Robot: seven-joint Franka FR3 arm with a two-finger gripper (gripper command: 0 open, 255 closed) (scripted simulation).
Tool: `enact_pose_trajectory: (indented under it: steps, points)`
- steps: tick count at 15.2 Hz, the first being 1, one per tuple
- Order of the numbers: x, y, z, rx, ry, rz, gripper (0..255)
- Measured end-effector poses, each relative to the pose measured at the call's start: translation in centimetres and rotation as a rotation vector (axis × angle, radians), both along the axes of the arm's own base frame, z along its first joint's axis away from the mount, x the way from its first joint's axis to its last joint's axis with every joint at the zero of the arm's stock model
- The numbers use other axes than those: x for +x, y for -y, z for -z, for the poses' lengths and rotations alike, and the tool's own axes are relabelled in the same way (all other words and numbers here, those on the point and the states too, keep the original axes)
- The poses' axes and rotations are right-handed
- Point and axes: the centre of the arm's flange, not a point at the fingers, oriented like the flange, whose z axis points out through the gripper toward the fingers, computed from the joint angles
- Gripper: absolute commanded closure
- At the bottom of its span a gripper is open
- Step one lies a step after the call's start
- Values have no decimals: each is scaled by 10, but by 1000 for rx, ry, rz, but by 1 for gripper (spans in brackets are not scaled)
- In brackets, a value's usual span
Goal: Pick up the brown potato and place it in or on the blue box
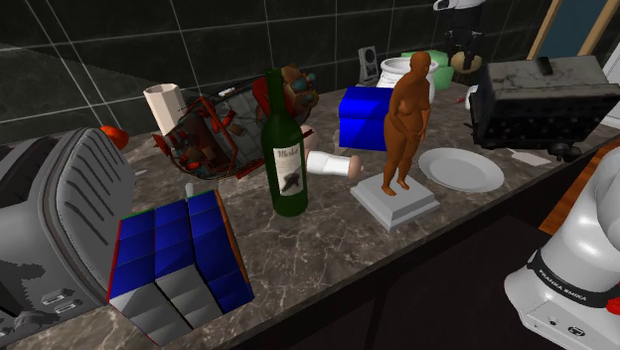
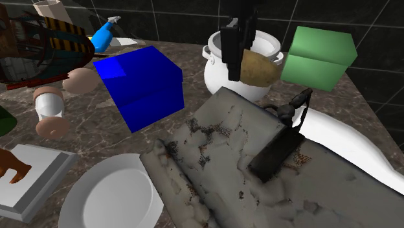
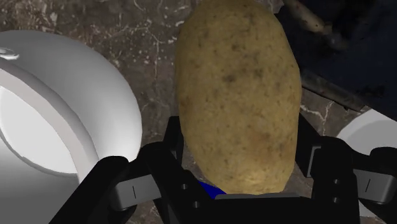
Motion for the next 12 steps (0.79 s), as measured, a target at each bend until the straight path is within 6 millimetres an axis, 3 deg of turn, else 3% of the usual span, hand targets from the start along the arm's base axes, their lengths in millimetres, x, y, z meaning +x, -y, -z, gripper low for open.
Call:
enact_pose_trajectory:
  steps: [6,12]
  points:
    - [1,0,-33,0,0,0,255]
    - [32,-56,-36,0,0,-1,255]
